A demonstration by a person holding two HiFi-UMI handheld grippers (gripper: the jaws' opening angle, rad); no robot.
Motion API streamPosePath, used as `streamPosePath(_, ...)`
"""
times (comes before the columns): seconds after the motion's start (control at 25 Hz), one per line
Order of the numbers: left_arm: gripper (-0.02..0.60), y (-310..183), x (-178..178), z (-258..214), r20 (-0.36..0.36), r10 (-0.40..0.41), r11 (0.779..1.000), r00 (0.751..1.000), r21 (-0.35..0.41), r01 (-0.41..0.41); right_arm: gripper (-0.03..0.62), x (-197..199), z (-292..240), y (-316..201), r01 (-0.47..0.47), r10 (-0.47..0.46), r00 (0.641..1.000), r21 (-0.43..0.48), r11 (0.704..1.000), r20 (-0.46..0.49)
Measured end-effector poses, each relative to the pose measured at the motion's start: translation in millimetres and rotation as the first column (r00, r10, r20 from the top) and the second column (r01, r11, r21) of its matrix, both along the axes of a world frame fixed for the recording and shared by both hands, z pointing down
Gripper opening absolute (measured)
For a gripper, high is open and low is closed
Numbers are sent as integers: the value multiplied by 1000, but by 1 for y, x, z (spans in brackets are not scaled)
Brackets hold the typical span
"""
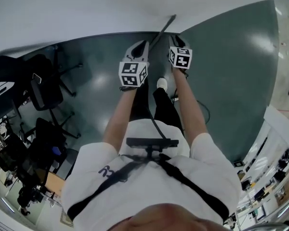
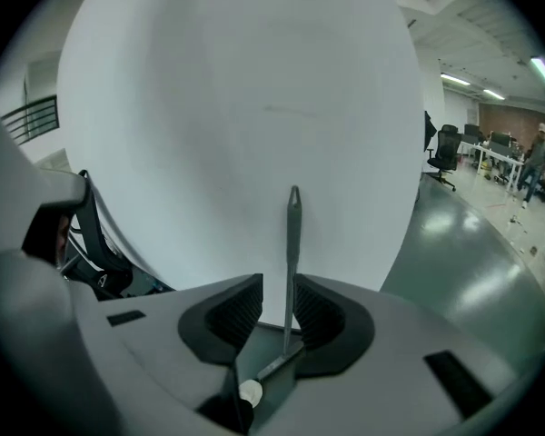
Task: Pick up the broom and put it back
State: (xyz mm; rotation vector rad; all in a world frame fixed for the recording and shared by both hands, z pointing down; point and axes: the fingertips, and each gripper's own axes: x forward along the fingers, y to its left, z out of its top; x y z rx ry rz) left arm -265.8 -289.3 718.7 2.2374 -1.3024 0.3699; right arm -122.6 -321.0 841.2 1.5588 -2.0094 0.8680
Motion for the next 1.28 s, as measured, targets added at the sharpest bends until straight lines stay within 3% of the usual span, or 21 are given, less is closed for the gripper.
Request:
streamPosePath(0.36,11,37,9,-76,16,38,998,999,58,-39,89,-2,-150,57,13,-29,996,170,985,89)
streamPosePath(0.6,11,40,28,-149,-25,74,980,997,187,-68,87,-27,-264,56,88,-122,990,360,929,72)
streamPosePath(0.64,11,37,28,-157,-23,83,975,996,207,-76,33,-32,-278,54,89,-127,989,389,917,72)
streamPosePath(0.72,11,36,28,-175,-25,84,967,996,245,-75,23,-38,-304,54,92,-137,988,439,894,73)
streamPosePath(1.04,11,9,22,-254,-57,52,921,997,388,-26,8,-33,-385,45,57,-132,987,568,821,92)
streamPosePath(1.28,11,-10,16,-286,-54,54,892,997,451,-24,8,-40,-417,23,56,-136,987,624,779,82)
